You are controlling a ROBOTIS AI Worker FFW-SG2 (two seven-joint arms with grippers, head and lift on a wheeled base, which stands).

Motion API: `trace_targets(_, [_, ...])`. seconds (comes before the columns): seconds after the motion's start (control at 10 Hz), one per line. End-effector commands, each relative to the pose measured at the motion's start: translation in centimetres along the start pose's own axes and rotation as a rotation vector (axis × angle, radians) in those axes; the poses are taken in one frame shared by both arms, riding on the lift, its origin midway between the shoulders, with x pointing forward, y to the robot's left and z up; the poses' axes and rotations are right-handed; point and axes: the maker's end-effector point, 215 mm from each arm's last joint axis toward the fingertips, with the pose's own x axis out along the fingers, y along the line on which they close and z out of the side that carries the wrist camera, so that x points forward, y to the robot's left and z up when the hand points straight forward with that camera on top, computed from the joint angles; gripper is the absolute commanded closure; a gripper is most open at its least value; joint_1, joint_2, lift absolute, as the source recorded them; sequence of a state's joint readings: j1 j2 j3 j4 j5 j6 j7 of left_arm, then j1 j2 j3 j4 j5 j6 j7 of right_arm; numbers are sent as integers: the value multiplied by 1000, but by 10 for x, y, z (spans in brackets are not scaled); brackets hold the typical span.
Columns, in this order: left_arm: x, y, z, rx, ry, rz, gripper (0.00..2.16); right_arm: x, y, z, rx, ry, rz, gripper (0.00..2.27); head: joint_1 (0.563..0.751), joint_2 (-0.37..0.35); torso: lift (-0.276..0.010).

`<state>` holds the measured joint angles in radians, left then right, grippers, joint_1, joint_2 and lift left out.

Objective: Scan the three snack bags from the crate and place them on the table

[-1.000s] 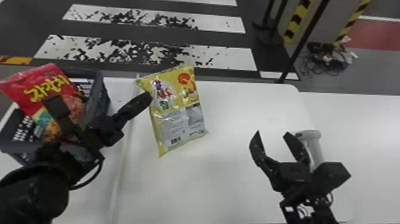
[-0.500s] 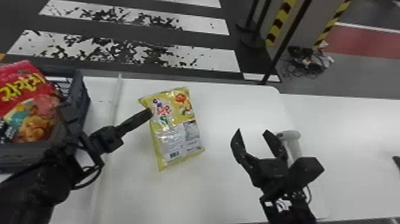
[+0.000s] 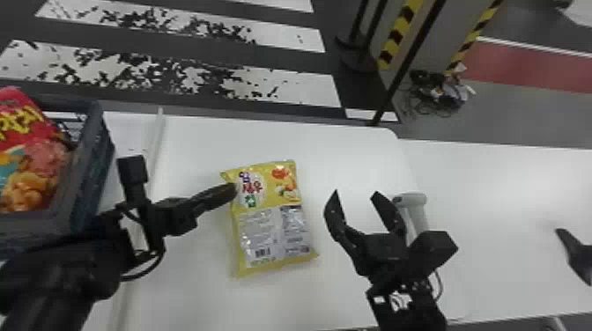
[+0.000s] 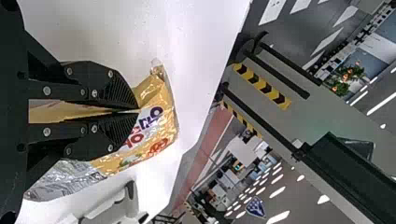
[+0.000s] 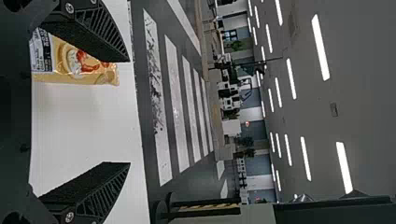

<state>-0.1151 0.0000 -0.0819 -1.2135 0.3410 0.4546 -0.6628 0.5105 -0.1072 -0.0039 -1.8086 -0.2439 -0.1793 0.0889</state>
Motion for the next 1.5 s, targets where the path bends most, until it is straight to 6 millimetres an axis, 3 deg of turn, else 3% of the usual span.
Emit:
trace_targets(0.0, [2,-4,-7,48,12,20,-2,-1,-1,-1,-1,1,-2,97,695,-247,-62])
trace_targets(0.3, [-9,-18,7,202,-2,96,29,-2,-1,0,0,-1,-3,97,695,-257,-62])
trace_targets(0.5, [-31,-27,25,313,-48,171,26,-2,0,-2,2,1,-1,97,695,-254,-62])
trace_targets(0.9, [-105,-36,91,519,-302,390,22,0,11,-2,-4,1,19,97,695,-190,-62])
trace_targets(1.1, [-152,-28,110,569,-424,482,22,1,17,-3,-13,7,38,323,695,-140,-62])
trace_targets(1.2, [-173,-21,118,599,-470,542,22,3,23,-3,-30,6,52,491,695,-122,-62])
trace_targets(1.3, [-192,-11,119,596,-497,587,22,4,33,-7,-43,20,87,1163,695,-86,-62])
trace_targets(1.4, [-209,-5,121,596,-532,635,22,7,46,-15,-50,49,122,2094,695,-48,-62])
